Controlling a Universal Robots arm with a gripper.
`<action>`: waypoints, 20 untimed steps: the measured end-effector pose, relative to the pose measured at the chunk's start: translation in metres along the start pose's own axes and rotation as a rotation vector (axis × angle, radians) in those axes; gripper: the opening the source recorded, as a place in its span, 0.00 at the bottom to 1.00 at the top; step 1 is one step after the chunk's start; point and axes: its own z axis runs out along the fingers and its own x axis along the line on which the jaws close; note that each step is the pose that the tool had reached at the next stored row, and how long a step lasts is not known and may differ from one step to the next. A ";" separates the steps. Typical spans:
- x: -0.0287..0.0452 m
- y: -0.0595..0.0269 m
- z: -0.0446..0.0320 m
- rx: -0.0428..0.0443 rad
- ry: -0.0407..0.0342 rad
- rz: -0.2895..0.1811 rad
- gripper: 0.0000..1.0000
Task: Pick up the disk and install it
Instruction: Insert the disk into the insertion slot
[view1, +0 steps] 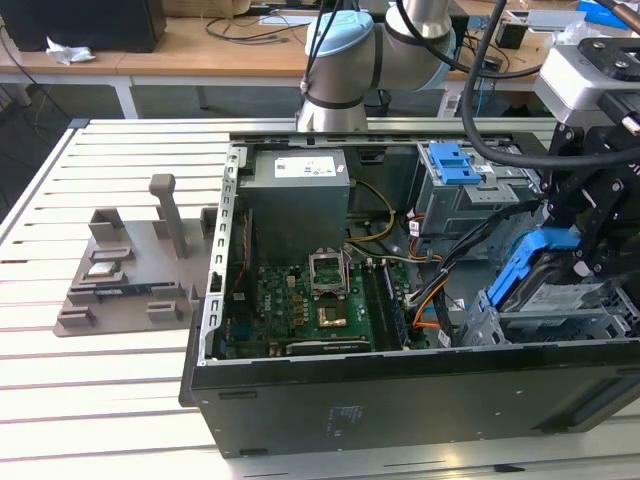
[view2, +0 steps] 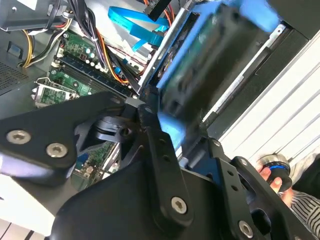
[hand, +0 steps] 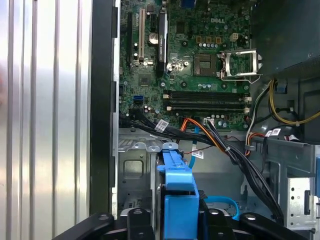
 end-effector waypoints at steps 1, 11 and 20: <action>0.0000 0.0000 0.0001 0.0000 -0.0001 0.000 0.45; -0.0010 0.0002 -0.0157 0.0000 -0.0001 0.000 0.45; -0.0019 0.0003 -0.0191 -0.0003 -0.0048 0.000 0.37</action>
